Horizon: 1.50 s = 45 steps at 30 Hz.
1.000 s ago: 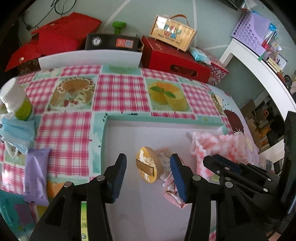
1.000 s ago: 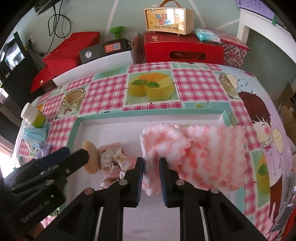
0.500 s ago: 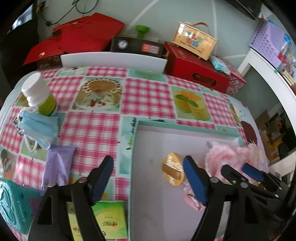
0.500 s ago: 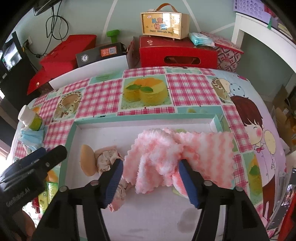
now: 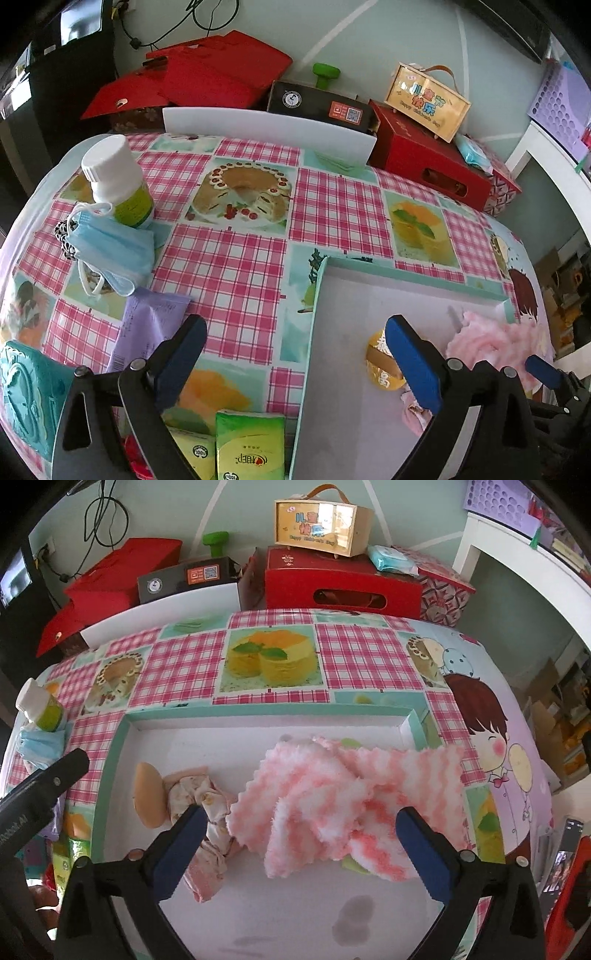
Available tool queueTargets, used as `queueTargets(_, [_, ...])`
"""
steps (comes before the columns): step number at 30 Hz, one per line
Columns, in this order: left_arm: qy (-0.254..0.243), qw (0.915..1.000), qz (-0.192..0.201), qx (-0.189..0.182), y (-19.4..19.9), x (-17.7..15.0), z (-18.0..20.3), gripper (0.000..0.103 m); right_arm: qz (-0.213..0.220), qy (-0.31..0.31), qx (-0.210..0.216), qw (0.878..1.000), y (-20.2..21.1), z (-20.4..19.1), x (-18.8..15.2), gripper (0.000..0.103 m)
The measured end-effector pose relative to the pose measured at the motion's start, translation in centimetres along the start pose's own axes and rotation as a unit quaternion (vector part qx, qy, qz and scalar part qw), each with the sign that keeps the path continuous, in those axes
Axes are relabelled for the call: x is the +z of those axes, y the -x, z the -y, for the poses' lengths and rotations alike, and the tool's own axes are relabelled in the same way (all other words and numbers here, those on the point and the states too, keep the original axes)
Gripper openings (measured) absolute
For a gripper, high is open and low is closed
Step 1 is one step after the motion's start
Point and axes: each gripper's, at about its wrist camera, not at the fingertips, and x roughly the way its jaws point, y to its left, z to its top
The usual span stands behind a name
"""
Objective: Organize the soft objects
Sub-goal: 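Open the right gripper to release the knitted cloth, then move both grippers toward the table items, then grasp the purple packet with the right gripper while the left grasps the blue face mask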
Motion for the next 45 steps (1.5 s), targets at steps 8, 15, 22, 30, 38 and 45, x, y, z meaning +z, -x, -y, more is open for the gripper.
queueTargets(8, [-0.016, 0.9998, -0.009, 0.004, 0.4, 0.1, 0.2, 0.097, 0.004, 0.005, -0.001, 1.0, 0.3, -0.4, 0.1, 0.103])
queueTargets(15, [-0.018, 0.9998, 0.003, 0.012, 2.6, 0.9, -0.9, 0.097, 0.049, 0.004, -0.004, 0.999, 3.7, -0.8, 0.6, 0.103])
queueTargets(22, [-0.005, 0.9987, 0.04, 0.031, 5.9, 2.0, -4.0, 0.097, 0.073, 0.015, 0.047, 0.996, 5.1, -3.6, 0.9, 0.103])
queueTargets(30, [0.049, 0.9935, 0.058, 0.085, 8.2, 2.7, -9.7, 0.097, 0.065, 0.071, 0.085, 0.992, 4.7, -9.2, 0.0, 0.103])
queueTargets(38, [0.113, 0.9867, 0.056, 0.103, 9.4, 2.1, -14.5, 0.097, 0.06, 0.121, 0.11, 0.985, 4.6, -14.1, -0.9, 0.103])
queueTargets(45, [0.145, 0.9843, 0.047, 0.09, 9.7, 1.5, -17.1, 0.097, 0.051, 0.119, 0.129, 0.983, 3.7, -15.4, -0.9, 0.103])
